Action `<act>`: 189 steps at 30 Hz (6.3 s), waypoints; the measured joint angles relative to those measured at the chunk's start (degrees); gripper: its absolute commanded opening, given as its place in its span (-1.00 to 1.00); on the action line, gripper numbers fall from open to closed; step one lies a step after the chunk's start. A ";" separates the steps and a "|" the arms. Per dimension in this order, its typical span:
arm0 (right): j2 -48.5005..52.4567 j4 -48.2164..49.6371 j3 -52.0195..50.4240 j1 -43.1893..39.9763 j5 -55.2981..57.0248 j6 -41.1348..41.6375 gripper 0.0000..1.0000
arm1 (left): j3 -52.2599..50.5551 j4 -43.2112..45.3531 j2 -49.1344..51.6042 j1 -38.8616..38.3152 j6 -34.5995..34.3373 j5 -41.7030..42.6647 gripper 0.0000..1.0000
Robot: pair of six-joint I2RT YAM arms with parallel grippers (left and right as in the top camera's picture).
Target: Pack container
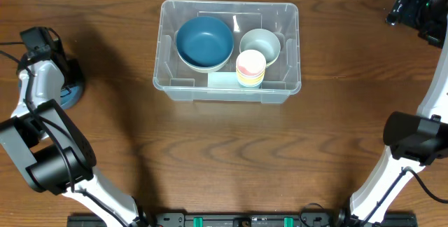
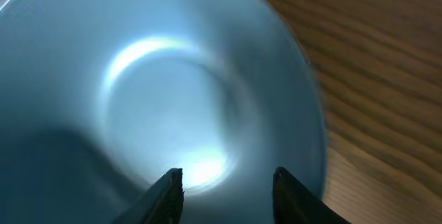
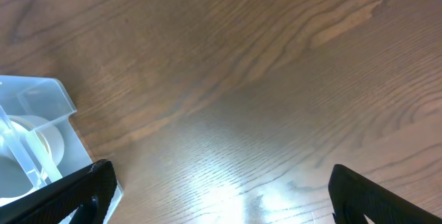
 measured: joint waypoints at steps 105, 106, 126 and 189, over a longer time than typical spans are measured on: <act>0.00 0.00 0.00 0.00 0.00 0.00 0.99 | -0.11 5.44 -30.69 -22.69 -10.29 33.05 -0.89; 0.00 0.00 0.00 0.00 0.00 0.00 0.98 | -0.11 5.73 -30.84 -26.05 -9.79 32.59 -0.88; 0.00 0.00 0.00 0.00 0.00 0.00 0.99 | -0.11 13.84 -13.53 -59.12 9.73 -1.64 -0.88; 0.00 0.02 0.00 0.00 0.00 0.00 0.99 | -0.11 6.73 -21.86 -50.31 3.28 -4.83 0.82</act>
